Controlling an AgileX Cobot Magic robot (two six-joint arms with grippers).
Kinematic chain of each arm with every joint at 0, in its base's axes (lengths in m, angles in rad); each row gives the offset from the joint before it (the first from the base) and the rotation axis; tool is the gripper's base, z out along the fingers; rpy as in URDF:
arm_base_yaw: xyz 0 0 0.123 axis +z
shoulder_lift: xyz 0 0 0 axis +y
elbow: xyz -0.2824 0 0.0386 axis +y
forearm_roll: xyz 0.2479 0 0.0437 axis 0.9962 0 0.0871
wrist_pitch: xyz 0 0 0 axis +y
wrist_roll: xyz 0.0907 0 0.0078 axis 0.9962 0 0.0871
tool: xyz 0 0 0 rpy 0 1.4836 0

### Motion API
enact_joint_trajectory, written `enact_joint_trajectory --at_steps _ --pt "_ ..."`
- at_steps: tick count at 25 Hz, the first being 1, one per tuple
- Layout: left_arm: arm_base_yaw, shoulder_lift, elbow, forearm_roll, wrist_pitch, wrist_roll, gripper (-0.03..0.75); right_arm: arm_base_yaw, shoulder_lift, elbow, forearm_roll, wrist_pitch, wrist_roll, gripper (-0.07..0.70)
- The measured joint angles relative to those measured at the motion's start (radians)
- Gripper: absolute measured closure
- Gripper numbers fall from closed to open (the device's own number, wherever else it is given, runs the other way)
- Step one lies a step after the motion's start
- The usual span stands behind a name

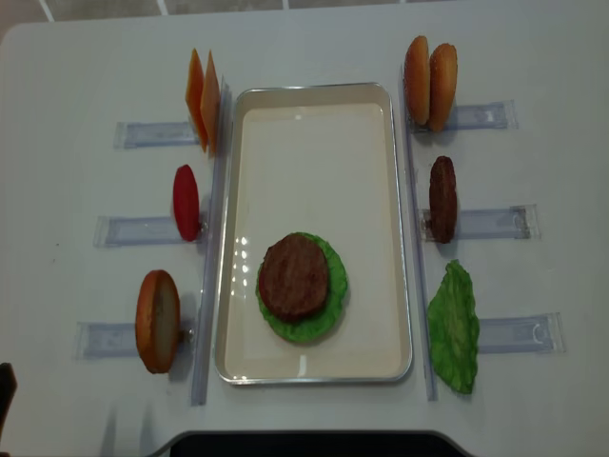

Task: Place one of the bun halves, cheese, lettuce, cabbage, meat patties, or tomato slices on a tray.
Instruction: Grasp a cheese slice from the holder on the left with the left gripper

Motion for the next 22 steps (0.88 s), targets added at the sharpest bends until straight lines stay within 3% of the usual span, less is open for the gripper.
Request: enact_joint_trajectory --at_steps 22 --pt "0.0 0.0 -0.009 0.051 0.0 -0.004 0.325 0.0 0.0 0.0 0.0 0.0 0.0 0.395"
